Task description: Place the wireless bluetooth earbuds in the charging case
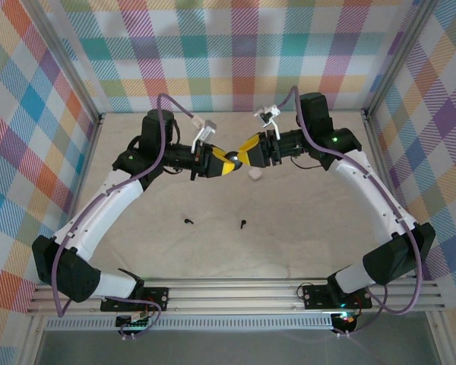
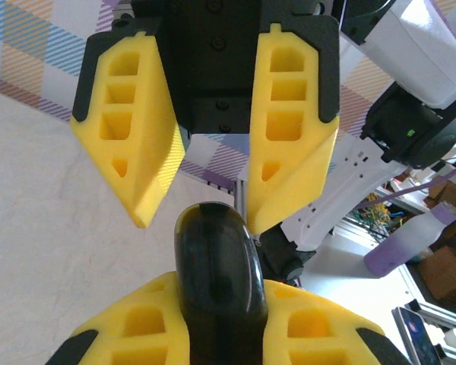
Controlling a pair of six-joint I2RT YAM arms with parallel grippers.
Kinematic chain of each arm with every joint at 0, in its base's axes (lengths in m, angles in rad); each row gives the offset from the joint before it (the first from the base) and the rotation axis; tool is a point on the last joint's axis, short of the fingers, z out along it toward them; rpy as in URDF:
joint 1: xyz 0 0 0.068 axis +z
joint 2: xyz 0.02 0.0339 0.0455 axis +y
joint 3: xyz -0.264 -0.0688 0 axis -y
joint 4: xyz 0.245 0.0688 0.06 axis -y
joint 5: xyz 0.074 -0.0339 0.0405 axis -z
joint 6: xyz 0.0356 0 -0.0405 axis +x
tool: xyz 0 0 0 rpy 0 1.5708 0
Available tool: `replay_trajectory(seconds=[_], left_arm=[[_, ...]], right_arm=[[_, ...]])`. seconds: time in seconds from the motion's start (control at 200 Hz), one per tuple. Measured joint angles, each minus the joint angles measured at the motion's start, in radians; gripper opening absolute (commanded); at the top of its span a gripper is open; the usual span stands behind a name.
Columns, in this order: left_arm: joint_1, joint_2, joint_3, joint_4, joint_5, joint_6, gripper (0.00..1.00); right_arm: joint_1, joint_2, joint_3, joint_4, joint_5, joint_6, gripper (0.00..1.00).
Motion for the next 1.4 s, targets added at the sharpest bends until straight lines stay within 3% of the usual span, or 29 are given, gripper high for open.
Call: replay_trajectory(seconds=[0.32,0.555,0.715,0.835,0.995,1.18,1.4], left_arm=[[0.0,0.029,0.046,-0.056,0.035,0.026,0.0],[0.0,0.039,0.063,-0.104,0.065,0.032,0.0],[0.002,0.039,0.065,-0.117,0.043,0.038,0.34],[0.001,0.031,0.054,-0.09,-0.066,0.012,0.63],[0.039,-0.09,-0.187,0.184,-0.2,-0.176,0.7],[0.05,-0.112,-0.357,0.555,-0.214,-0.444,0.69],[-0.014,-0.099,-0.373,0.79,-0.218,-0.558,0.56]], right_arm=[[0.008,0.036,0.0,0.022,-0.119,0.044,0.32],[0.014,0.052,0.01,0.01,-0.149,0.054,0.09],[0.014,0.077,0.024,0.013,-0.161,0.07,0.04],[0.024,0.065,-0.018,0.093,-0.123,0.121,0.02],[0.017,-0.004,-0.136,0.214,-0.016,0.193,0.0],[0.0,-0.046,-0.185,0.324,0.056,0.262,0.01],[-0.002,-0.048,-0.187,0.396,0.064,0.316,0.01]])
